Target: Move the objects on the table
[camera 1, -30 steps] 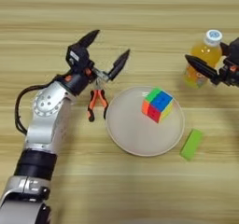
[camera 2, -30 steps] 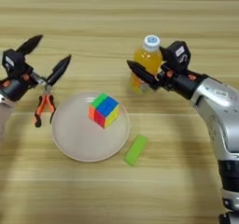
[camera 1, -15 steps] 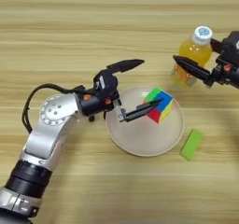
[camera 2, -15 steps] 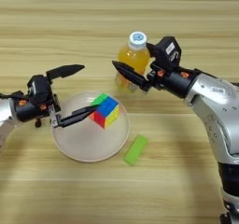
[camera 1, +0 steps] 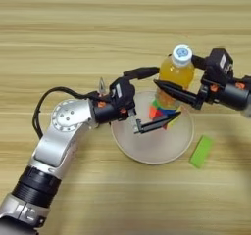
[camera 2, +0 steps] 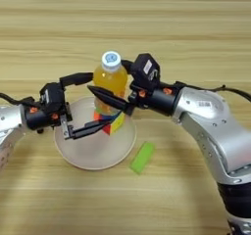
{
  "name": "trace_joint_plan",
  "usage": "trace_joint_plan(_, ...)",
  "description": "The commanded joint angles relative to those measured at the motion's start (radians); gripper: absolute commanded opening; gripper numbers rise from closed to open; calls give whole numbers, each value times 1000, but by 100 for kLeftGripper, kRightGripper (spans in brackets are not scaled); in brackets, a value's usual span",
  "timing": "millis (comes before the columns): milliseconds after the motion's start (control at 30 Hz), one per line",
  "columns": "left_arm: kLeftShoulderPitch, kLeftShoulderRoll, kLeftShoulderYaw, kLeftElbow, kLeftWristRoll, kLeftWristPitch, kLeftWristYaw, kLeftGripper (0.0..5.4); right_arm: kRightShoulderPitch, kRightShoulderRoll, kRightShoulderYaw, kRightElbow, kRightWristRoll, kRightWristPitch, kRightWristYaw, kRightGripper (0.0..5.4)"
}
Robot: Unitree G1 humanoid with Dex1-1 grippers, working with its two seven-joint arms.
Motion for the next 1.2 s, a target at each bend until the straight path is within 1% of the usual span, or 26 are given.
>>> trace_joint_plan(33, -8, 6, -5, -20, 10, 12, -7, 540, -6, -4, 21, -41, -6, -15, 10, 352)
trace_joint_plan(100, -8, 6, -7, -21, 9, 13, -9, 540, -5, -7, 31, -43, -11, -19, 14, 352)
trace_joint_plan(167, -6, 7, -9, -25, 5, 15, -15, 517, -4, -8, 36, -46, -13, -22, 17, 352)
trace_joint_plan(200, -6, 7, -10, -26, 4, 16, -17, 517, -3, -8, 38, -47, -14, -24, 18, 352)
trace_joint_plan(367, -2, 9, -11, -25, 9, 16, -22, 461, -2, -6, 39, -50, -20, -27, 22, 352)
trace_joint_plan(433, -1, 10, -11, -23, 12, 14, -22, 452, -2, -6, 39, -52, -21, -28, 22, 352)
trace_joint_plan(467, -1, 9, -12, -22, 13, 15, -21, 433, -1, -7, 38, -53, -20, -29, 23, 352)
trace_joint_plan(533, -1, 8, -13, -22, 16, 14, -19, 412, 0, -8, 36, -54, -20, -30, 24, 352)
trace_joint_plan(833, -1, 4, -15, -15, 23, 7, -10, 334, 5, -14, 28, -56, -18, -31, 34, 352)
trace_joint_plan(1200, 4, 2, -12, -11, 31, -3, -1, 334, 8, -6, 33, -56, -9, -23, 37, 352)
